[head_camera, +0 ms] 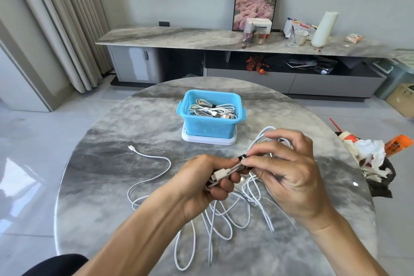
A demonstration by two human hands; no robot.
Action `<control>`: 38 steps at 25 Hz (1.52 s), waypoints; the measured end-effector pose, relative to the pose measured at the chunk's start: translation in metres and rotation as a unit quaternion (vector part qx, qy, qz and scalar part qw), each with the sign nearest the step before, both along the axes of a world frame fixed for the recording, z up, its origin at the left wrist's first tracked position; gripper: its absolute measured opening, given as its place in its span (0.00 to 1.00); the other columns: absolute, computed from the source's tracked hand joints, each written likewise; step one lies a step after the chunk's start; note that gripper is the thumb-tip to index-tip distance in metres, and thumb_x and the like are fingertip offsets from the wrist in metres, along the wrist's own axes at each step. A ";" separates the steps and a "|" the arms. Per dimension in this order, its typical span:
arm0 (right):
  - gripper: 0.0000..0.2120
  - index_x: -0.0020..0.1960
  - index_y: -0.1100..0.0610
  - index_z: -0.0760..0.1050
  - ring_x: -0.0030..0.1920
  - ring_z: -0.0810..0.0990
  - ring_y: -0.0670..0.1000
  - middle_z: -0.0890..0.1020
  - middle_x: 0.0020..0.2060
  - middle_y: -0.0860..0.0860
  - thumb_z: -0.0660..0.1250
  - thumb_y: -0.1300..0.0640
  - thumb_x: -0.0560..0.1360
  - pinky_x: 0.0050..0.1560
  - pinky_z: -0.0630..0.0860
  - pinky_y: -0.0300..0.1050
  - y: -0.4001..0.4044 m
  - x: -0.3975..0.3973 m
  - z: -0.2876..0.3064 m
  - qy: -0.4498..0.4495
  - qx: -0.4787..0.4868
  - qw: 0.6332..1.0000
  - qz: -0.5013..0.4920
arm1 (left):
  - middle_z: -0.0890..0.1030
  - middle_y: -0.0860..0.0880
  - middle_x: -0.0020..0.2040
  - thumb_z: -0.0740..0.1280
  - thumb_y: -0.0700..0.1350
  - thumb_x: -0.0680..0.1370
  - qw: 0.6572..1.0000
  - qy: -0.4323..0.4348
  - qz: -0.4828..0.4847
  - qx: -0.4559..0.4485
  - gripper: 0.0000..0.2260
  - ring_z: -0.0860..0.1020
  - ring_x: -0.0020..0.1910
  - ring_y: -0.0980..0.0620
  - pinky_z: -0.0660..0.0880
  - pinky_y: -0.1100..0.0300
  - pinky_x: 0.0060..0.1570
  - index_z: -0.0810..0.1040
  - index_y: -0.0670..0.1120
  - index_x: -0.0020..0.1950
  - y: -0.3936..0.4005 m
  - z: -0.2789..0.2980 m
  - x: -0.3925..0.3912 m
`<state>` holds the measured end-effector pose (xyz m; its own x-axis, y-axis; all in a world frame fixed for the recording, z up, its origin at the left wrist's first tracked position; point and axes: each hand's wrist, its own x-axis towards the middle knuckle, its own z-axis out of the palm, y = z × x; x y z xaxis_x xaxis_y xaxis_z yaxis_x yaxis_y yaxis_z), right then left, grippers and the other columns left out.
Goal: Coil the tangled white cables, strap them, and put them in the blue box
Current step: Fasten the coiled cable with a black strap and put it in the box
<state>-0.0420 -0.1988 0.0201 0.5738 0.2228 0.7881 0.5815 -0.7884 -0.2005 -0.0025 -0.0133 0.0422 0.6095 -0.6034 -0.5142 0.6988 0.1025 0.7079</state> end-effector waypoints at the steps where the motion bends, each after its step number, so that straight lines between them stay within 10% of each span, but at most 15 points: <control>1: 0.07 0.46 0.51 0.87 0.58 0.76 0.55 0.84 0.48 0.43 0.70 0.54 0.76 0.55 0.71 0.61 0.000 0.001 0.000 0.003 0.007 1.000 -0.002 | 0.72 0.48 0.30 0.67 0.42 0.71 0.999 0.026 0.002 -0.025 0.09 0.65 0.22 0.59 0.57 0.71 0.16 0.81 0.36 0.45 0.000 0.000 0.000; 10: 0.07 0.42 0.45 0.85 0.78 0.56 0.60 0.65 0.77 0.50 0.70 0.46 0.74 0.73 0.56 0.67 -0.010 0.003 -0.002 0.098 -0.171 0.980 -0.036 | 0.70 0.47 0.30 0.63 0.40 0.72 0.984 0.087 0.098 -0.121 0.12 0.65 0.20 0.59 0.56 0.71 0.14 0.78 0.34 0.50 0.004 0.000 0.009; 15: 0.07 0.44 0.55 0.85 0.59 0.77 0.52 0.82 0.58 0.51 0.70 0.53 0.75 0.59 0.73 0.49 0.014 -0.001 -0.007 0.063 0.093 0.985 -0.130 | 0.75 0.46 0.33 0.62 0.44 0.79 0.991 0.002 0.130 -0.035 0.15 0.70 0.25 0.54 0.62 0.67 0.19 0.79 0.37 0.59 -0.005 -0.007 0.006; 19: 0.07 0.41 0.56 0.84 0.36 0.80 0.44 0.84 0.35 0.50 0.72 0.55 0.75 0.39 0.75 0.41 0.029 0.002 -0.003 0.285 0.411 0.866 -0.026 | 0.82 0.44 0.37 0.59 0.43 0.81 0.987 -0.061 0.148 -0.015 0.12 0.79 0.31 0.51 0.73 0.62 0.30 0.81 0.40 0.52 -0.014 -0.010 -0.001; 23: 0.05 0.47 0.55 0.85 0.39 0.83 0.47 0.87 0.39 0.52 0.70 0.58 0.77 0.42 0.79 0.46 0.037 0.000 -0.010 0.366 0.415 0.833 0.021 | 0.83 0.35 0.53 0.63 0.38 0.79 0.979 -0.110 0.174 0.008 0.10 0.82 0.49 0.37 0.78 0.47 0.51 0.82 0.38 0.56 -0.023 -0.023 -0.008; 28: 0.04 0.45 0.54 0.82 0.39 0.83 0.51 0.86 0.39 0.54 0.69 0.59 0.78 0.43 0.78 0.53 0.044 0.011 -0.011 0.410 0.489 0.770 0.003 | 0.83 0.35 0.53 0.65 0.34 0.76 0.980 -0.038 0.195 -0.014 0.10 0.81 0.44 0.43 0.79 0.49 0.48 0.81 0.34 0.56 -0.022 -0.022 0.004; 32: 0.10 0.46 0.48 0.74 0.39 0.84 0.52 0.86 0.39 0.48 0.69 0.44 0.70 0.45 0.80 0.57 0.042 0.065 0.009 0.362 0.380 0.847 -0.084 | 0.81 0.45 0.46 0.66 0.38 0.78 0.950 -0.004 0.312 0.000 0.06 0.79 0.46 0.49 0.76 0.51 0.53 0.82 0.40 0.51 -0.018 -0.011 0.020; 38: 0.10 0.53 0.52 0.74 0.53 0.79 0.56 0.82 0.51 0.51 0.71 0.50 0.75 0.48 0.74 0.49 0.028 0.184 0.022 0.311 0.105 0.918 -0.223 | 0.79 0.43 0.57 0.57 0.50 0.83 0.915 0.065 0.393 -0.068 0.17 0.77 0.54 0.45 0.74 0.48 0.58 0.78 0.40 0.59 0.021 0.001 0.058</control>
